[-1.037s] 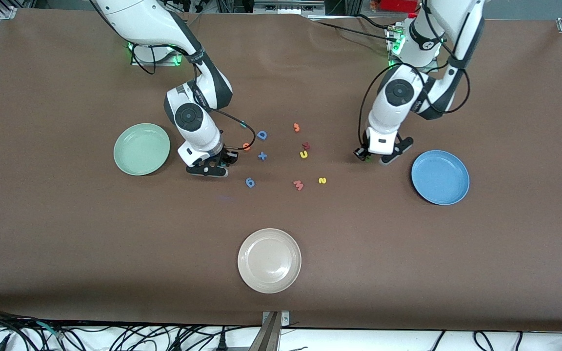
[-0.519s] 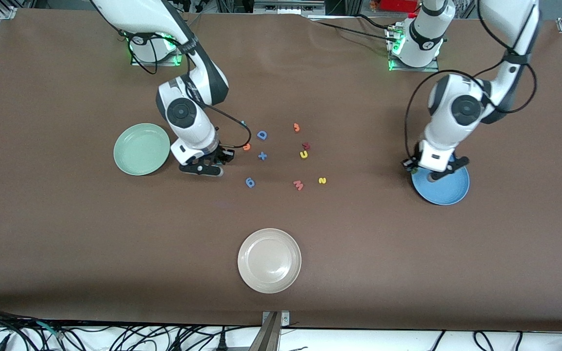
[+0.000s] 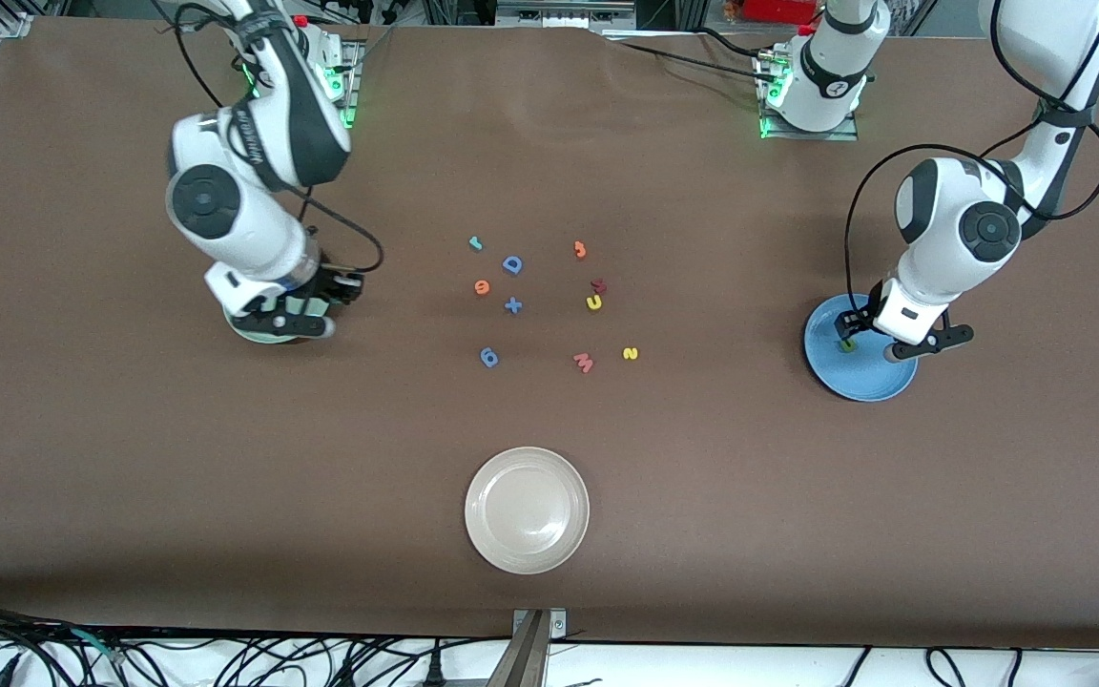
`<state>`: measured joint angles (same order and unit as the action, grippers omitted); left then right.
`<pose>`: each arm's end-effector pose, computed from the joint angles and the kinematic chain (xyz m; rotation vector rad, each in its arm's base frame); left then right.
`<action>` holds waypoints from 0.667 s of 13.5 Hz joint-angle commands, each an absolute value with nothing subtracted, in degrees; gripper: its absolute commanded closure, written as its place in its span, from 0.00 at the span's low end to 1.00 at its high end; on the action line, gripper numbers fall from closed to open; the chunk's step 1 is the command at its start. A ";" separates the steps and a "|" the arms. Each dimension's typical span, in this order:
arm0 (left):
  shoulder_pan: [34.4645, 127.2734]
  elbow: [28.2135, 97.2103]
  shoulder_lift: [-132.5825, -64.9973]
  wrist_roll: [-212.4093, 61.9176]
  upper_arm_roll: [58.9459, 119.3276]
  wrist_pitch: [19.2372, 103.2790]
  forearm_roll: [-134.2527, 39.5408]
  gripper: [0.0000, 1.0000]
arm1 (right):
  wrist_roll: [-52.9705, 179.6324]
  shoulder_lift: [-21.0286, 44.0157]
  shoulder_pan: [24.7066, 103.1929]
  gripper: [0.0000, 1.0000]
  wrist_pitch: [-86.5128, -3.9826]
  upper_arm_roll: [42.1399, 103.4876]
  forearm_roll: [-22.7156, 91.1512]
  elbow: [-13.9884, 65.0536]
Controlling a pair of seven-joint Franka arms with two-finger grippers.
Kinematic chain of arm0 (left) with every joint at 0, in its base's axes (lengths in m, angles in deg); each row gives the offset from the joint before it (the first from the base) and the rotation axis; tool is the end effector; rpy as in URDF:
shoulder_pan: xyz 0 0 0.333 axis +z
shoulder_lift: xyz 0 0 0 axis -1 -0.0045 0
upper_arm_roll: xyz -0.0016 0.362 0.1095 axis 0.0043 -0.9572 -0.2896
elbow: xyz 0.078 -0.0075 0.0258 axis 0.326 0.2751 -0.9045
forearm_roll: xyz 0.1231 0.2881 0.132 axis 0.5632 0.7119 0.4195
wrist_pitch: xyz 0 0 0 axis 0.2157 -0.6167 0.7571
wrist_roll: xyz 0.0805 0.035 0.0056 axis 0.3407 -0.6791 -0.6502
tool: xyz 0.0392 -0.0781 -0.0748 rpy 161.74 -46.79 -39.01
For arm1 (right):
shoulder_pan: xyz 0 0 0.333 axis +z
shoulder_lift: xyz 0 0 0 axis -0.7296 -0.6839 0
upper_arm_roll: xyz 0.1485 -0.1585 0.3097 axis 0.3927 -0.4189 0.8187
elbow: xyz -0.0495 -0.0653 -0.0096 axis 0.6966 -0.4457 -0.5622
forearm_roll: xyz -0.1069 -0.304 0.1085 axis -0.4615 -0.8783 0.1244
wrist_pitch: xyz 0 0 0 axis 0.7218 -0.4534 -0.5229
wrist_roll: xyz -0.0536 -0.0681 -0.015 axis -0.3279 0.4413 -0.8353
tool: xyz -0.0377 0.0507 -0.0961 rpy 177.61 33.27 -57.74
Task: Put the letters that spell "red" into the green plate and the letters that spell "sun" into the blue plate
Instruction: 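Place n on blue plate with the left gripper, q on green with the right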
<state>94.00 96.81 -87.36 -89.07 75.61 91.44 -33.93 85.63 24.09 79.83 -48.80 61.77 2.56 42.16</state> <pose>0.5045 -0.0036 0.3284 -3.0873 -0.4399 0.0117 0.5131 0.1661 0.4382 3.1218 -0.0957 -0.1909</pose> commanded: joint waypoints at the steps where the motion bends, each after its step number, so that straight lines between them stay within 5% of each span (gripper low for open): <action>1: 92.48 95.01 -87.23 -94.86 77.39 90.43 -33.62 0.00 | 79.72 24.50 80.07 1.00 -47.05 57.54 2.65 43.05; 9: 75.44 84.49 -92.48 -112.30 80.57 90.34 -33.44 0.00 | 73.64 21.08 79.90 1.00 -65.49 54.27 3.00 58.07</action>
<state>79.12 89.75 -88.54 -111.39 81.27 91.44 -33.94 74.61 21.61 79.70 -61.94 54.18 2.57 55.17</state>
